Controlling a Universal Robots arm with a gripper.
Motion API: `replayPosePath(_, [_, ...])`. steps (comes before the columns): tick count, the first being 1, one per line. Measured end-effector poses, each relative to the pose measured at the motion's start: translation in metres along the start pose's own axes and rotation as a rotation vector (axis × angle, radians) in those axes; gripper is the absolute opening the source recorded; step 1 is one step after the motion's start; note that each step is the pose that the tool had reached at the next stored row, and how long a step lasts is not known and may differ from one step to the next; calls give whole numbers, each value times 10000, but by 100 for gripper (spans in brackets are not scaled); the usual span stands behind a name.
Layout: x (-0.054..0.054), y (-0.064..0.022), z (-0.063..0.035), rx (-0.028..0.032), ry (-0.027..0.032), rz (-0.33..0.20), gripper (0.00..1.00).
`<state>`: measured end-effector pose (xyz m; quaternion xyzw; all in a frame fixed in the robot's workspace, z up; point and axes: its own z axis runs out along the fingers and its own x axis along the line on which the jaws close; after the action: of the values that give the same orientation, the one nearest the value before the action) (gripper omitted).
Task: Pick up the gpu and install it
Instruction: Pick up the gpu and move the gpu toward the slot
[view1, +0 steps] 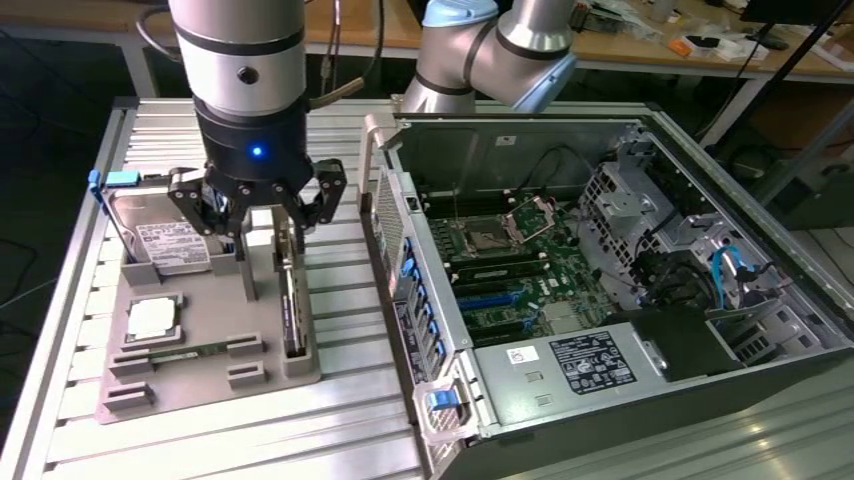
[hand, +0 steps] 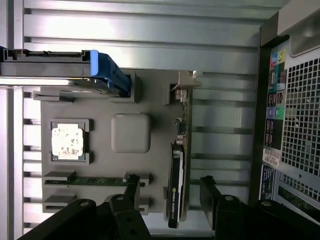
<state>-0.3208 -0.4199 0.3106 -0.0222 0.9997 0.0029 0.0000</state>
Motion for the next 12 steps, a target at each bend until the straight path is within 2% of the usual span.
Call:
replayPosePath(3, [0,-25,49,0,-6,1,60])
replayPosePath(12, [-62,-32,220,0,-6,-8,60])
